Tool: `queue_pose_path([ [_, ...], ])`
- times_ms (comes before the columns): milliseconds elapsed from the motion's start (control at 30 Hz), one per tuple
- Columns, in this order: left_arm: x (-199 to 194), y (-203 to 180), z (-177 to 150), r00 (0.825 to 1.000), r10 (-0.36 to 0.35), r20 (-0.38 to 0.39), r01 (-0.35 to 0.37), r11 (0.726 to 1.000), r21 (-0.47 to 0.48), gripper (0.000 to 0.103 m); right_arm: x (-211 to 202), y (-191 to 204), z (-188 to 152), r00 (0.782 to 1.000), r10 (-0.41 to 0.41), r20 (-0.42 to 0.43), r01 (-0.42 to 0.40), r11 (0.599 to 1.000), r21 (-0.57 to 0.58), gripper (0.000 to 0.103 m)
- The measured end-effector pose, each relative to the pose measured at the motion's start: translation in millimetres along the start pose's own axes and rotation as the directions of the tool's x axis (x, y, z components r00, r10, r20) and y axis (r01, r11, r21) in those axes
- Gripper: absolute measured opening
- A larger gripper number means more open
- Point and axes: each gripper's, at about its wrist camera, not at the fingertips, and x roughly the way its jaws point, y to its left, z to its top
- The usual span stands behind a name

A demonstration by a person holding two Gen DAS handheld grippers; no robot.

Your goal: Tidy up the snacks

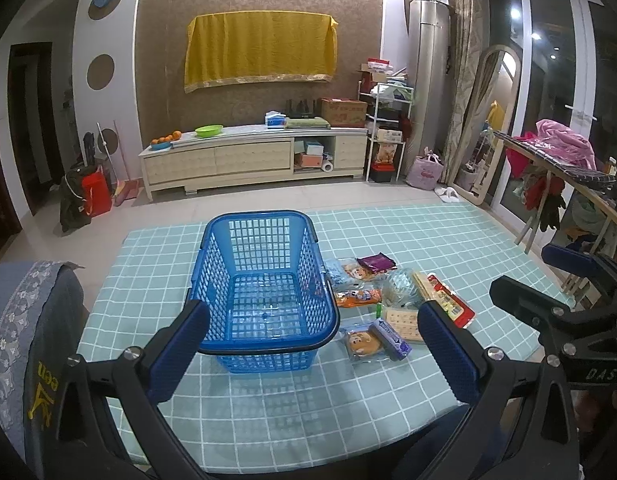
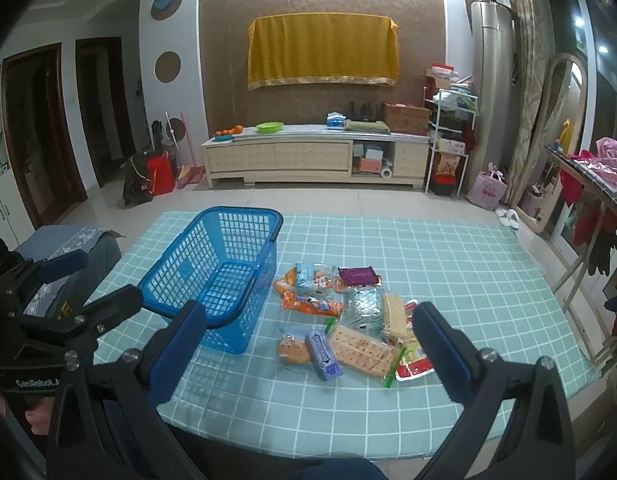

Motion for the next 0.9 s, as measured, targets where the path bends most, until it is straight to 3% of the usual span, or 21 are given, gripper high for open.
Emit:
queue_pose_path([
  [133, 1.8, -1.7, 1.6, 1.000, -0.007, -0.007, 0.007, 1.000, 0.005, 0.103, -2.9, -5.5, 3.7, 1.000, -0.002, -0.025, 0.003, 1.000, 0.003, 0.103],
  [400, 12.3, -12.1, 13.5, 0.999, -0.040, -0.026, 0.040, 0.999, 0.016, 0.103, -6.6, -34.5, 9.5, 1.000, -0.020, 0.016, 0.019, 0.998, 0.064, 0.103],
  [667, 37.9, -37.1, 33.0, 0.994, -0.088, -0.060, 0.089, 0.996, 0.024, 0.103, -1.5, -76.7, 15.4, 0.992, -0.128, 0.010, 0.127, 0.988, 0.086, 0.103],
  [900, 78.0, -69.6, 35.0, 0.985, -0.090, -0.148, 0.097, 0.994, 0.042, 0.103, 18.4, -115.3, 11.2, 0.995, -0.070, -0.069, 0.078, 0.990, 0.121, 0.103],
])
